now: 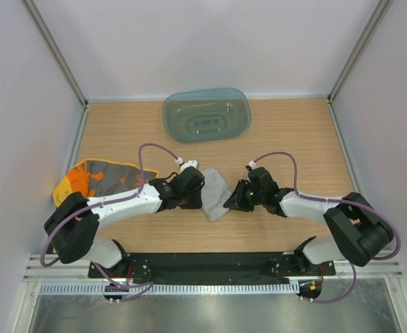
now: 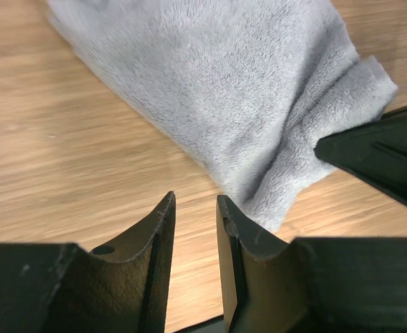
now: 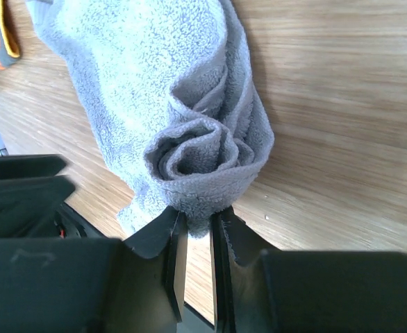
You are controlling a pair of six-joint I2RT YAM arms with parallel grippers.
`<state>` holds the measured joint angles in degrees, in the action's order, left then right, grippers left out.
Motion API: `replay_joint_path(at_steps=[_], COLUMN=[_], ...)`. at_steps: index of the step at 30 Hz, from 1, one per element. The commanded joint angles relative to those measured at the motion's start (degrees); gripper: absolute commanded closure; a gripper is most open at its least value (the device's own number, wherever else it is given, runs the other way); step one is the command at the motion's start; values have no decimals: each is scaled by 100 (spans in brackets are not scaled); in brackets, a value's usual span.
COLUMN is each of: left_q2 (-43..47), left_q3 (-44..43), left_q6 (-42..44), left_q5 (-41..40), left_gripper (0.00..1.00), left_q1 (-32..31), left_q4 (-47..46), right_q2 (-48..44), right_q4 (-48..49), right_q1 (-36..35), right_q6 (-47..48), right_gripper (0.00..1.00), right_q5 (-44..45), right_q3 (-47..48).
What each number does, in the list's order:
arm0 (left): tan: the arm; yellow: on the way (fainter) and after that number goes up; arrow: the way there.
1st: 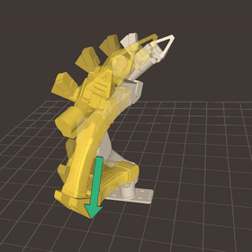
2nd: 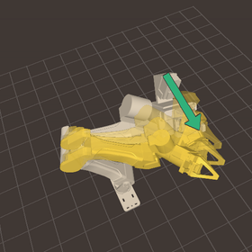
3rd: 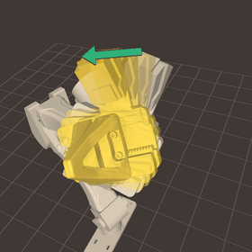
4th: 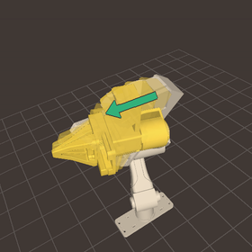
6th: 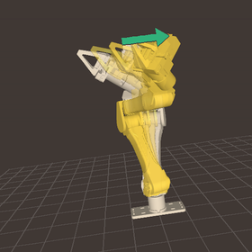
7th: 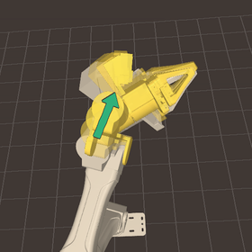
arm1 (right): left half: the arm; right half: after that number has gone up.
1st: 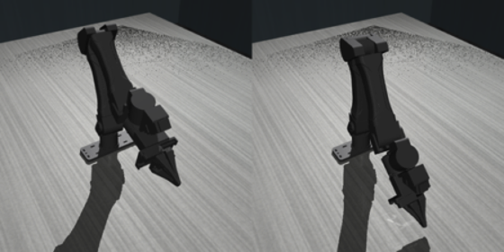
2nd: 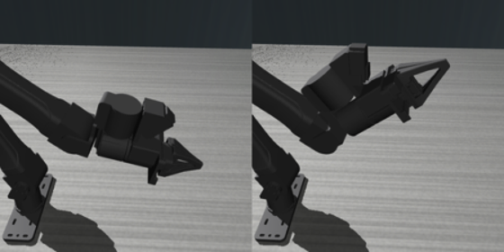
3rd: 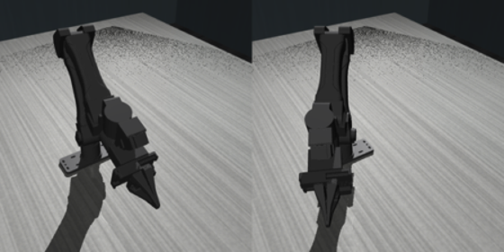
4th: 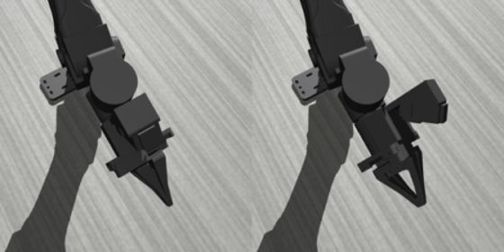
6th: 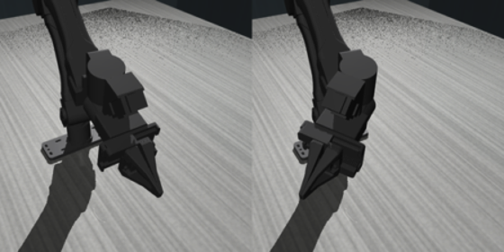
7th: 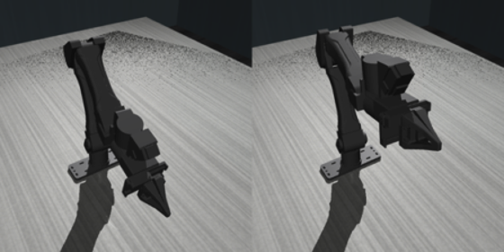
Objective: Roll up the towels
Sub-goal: Roll the towel
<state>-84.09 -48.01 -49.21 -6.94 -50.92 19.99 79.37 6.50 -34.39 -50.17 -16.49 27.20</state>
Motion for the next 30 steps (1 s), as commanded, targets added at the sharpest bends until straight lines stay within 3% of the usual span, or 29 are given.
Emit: replay_joint_path(at_steps=[1,5,12,20,30], left_q2=[463,649,-27,-959,-1399], left_q3=[-340,-455,-876,-1035,-816], left_q6=[876,1650,2583,2654,2399], left_q5=[-1651,-2083,-1794,-1582,-2056], left_gripper=[69,68,62,62,62], left_q1=[-392,-1216,-2106,-2133,-2133], left_q4=[945,586,-197,-610,-689], right_q2=[16,113,438,579,878], right_q4=[-500,-615,-1089,-1432,-1547], right_q1=[11,11,3,47,143], right_q6=[16,42,376,666,763], right_gripper=[99,99,99,99,99], right_q5=[23,-161,-689,-671,-785], right_q3=[268,426,883,1244,1481])
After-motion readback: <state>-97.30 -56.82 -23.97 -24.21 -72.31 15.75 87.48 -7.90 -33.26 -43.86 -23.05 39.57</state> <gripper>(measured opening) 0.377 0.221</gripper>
